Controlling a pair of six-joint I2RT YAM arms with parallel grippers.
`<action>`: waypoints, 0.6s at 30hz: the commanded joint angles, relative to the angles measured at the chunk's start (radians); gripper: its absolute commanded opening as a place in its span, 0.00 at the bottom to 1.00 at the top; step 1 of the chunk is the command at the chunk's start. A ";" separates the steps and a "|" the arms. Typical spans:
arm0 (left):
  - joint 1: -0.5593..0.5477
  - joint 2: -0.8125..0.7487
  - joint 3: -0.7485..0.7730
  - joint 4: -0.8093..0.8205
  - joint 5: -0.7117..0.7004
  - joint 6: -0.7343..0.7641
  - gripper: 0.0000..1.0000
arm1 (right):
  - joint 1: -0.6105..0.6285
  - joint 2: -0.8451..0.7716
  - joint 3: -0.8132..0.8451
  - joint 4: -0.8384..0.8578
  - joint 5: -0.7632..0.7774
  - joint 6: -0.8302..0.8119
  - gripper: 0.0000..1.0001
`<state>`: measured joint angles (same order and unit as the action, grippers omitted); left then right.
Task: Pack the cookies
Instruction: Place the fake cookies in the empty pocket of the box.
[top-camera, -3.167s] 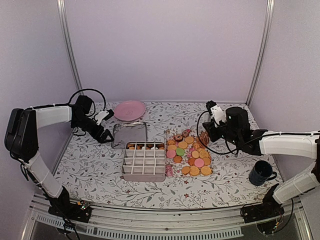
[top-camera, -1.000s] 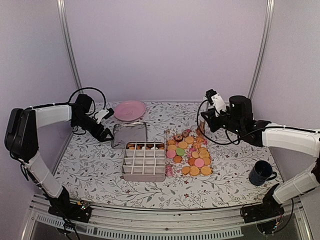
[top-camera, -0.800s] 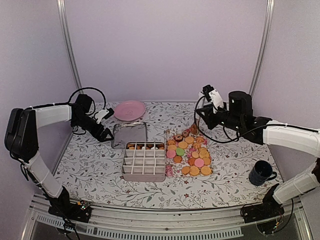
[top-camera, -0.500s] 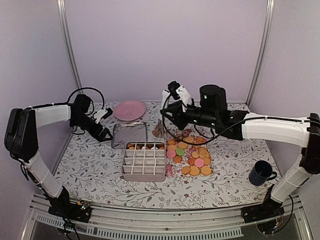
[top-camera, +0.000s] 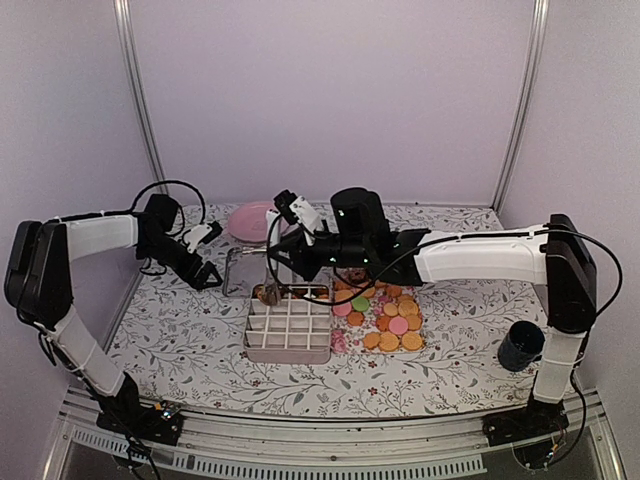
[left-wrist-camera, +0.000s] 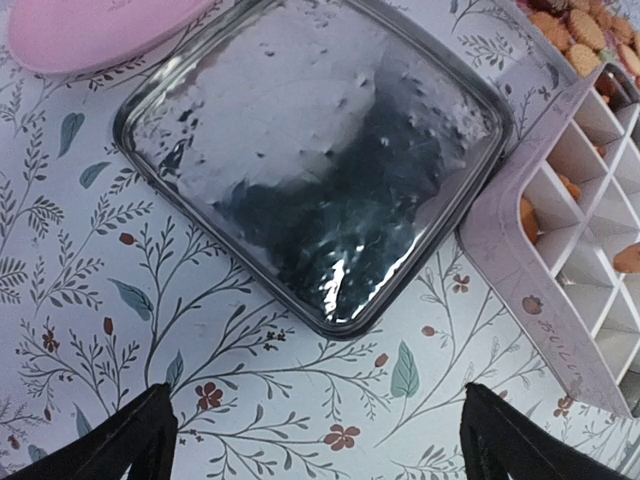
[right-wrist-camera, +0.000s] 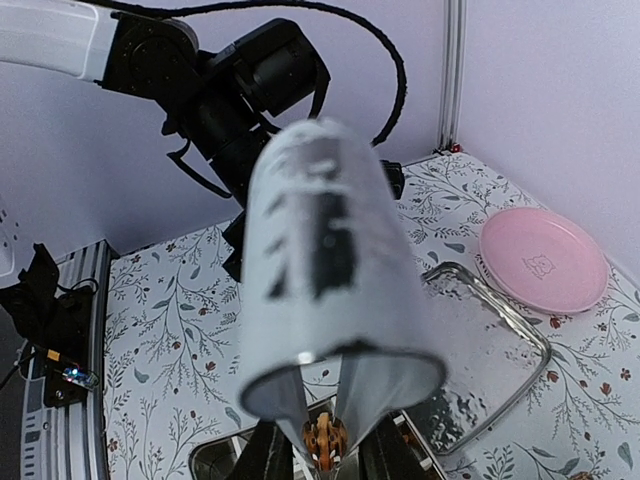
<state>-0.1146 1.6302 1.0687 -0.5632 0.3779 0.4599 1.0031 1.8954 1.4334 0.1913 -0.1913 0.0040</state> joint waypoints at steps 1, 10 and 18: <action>0.011 -0.038 -0.029 0.014 -0.017 0.008 0.99 | 0.013 0.025 0.039 0.046 -0.030 0.035 0.00; 0.012 -0.060 -0.037 0.015 -0.043 0.010 0.99 | 0.018 0.081 0.042 0.087 -0.020 0.053 0.00; 0.011 -0.093 -0.087 0.022 -0.072 0.021 0.99 | 0.023 0.101 0.044 0.108 -0.005 0.064 0.01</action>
<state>-0.1127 1.5669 1.0111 -0.5556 0.3267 0.4644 1.0130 1.9877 1.4506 0.2649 -0.2001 0.0563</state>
